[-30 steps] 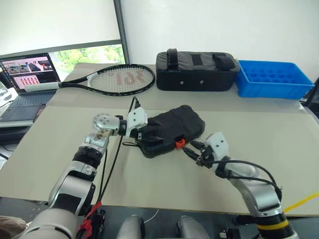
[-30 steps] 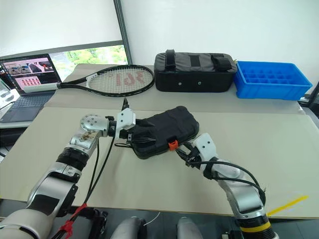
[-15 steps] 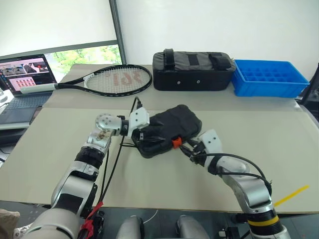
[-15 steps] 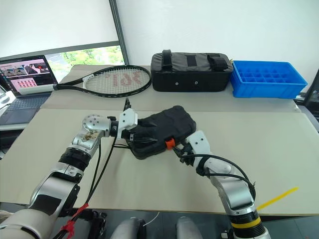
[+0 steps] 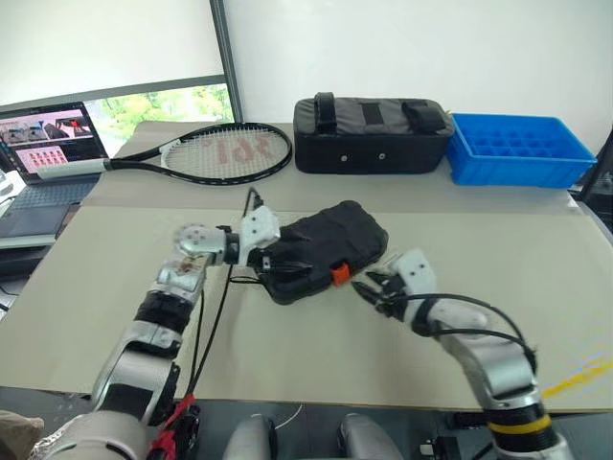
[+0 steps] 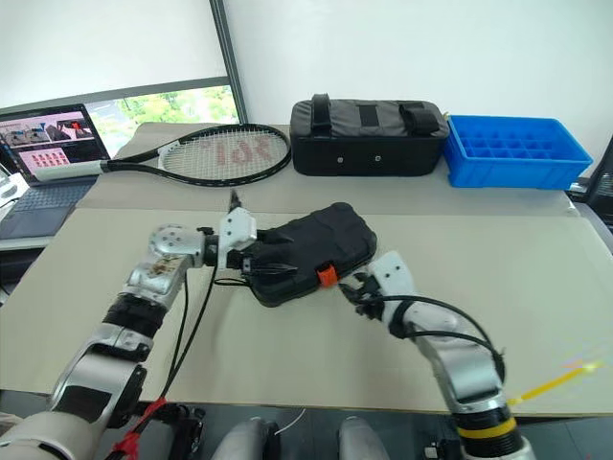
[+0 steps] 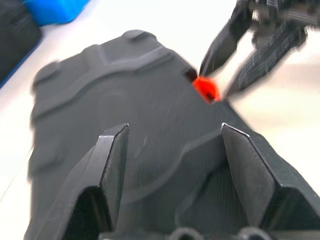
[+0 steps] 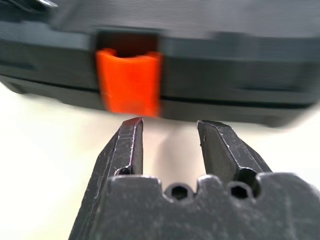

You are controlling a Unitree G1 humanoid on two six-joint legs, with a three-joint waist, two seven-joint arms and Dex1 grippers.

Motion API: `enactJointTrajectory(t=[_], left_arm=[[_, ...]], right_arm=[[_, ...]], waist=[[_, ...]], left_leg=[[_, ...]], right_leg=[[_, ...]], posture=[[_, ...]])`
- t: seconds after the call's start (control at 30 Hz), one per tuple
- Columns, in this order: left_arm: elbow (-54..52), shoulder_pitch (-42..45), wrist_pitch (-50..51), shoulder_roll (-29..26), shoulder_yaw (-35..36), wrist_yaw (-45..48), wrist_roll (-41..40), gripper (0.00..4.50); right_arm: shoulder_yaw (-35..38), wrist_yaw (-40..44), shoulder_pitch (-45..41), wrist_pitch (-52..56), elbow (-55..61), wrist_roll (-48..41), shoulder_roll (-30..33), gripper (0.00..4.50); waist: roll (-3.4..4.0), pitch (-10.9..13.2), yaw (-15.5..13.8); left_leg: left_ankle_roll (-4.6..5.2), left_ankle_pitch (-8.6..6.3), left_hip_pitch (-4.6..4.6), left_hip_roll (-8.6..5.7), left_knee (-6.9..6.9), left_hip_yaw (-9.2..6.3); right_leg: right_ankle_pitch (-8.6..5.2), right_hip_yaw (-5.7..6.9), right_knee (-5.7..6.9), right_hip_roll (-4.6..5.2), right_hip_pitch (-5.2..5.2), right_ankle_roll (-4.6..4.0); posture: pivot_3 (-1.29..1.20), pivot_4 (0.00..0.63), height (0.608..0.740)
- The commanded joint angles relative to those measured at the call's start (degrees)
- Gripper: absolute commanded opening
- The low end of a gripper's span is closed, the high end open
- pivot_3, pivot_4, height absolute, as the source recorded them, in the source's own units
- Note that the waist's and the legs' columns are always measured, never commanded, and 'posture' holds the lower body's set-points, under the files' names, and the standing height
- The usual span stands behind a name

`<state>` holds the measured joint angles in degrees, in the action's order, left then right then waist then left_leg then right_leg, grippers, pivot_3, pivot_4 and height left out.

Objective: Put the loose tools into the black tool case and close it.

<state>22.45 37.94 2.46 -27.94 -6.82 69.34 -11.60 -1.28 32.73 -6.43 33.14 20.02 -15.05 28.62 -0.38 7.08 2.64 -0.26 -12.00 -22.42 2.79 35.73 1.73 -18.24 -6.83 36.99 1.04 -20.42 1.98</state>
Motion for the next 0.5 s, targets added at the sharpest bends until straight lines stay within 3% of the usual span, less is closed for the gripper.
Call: enactJointTrajectory(t=[0.03,0.07,0.1,0.23,0.37,0.5], left_arm=[[-14.4,-6.0,9.9,-5.1,6.5,-3.5,-5.2,3.20],[-18.5,-9.6,13.1,-6.8,8.4,-5.0,-6.3,3.20],[-23.3,-14.4,16.2,-8.4,10.7,-6.3,-7.6,3.20],[-34.5,-28.5,22.1,-10.7,16.9,-11.6,-10.1,3.20],[-37.0,-38.5,21.6,-10.0,20.4,-16.7,-9.0,3.20],[-35.9,-43.2,19.7,-8.4,21.0,-19.5,-8.7,3.20]], right_arm=[[7.3,7.8,1.2,-6.8,-1.8,-5.9,2.6,2.53],[8.5,10.1,1.8,-8.7,-4.1,-5.8,4.2,2.68],[10.0,12.6,2.4,-11.7,-7.0,-5.8,5.7,3.16],[12.9,20.7,3.3,-21.1,-14.9,-5.9,9.7,4.40],[14.8,26.6,3.1,-27.2,-21.3,-7.0,12.0,4.46],[15.9,30.4,2.7,-31.8,-27.1,-7.1,13.5,4.46]], waist=[[0.01,0.0,0.1],[0.01,0.0,0.2],[0.02,0.0,0.1],[-0.01,0.0,0.0],[-0.14,0.1,-0.3],[-0.18,0.1,-0.4]], left_leg=[[0.01,-0.01,-0.01,0.02,-0.03,-0.01],[0.02,-0.01,0.03,0.03,-0.06,-0.01],[0.02,-0.01,0.05,0.04,-0.10,-0.01],[0.01,-0.01,0.21,0.04,-0.23,0.01],[0.00,0.00,0.28,0.04,-0.23,0.04],[-0.01,0.00,0.36,0.03,-0.23,0.08]], right_leg=[[0.01,0.01,0.00,0.00,-0.01,-0.02],[0.04,0.01,0.00,0.00,0.01,-0.08],[0.04,0.01,-0.02,0.00,0.02,-0.08],[0.02,0.03,-0.11,0.16,0.14,-0.11],[0.01,0.03,-0.15,0.27,0.21,-0.13],[0.01,0.06,-0.15,0.35,0.28,-0.15]], posture=[[0.00,0.150,0.707],[0.00,0.150,0.707],[0.00,0.150,0.707],[0.00,0.150,0.707],[0.00,0.150,0.707],[0.00,0.150,0.707]])
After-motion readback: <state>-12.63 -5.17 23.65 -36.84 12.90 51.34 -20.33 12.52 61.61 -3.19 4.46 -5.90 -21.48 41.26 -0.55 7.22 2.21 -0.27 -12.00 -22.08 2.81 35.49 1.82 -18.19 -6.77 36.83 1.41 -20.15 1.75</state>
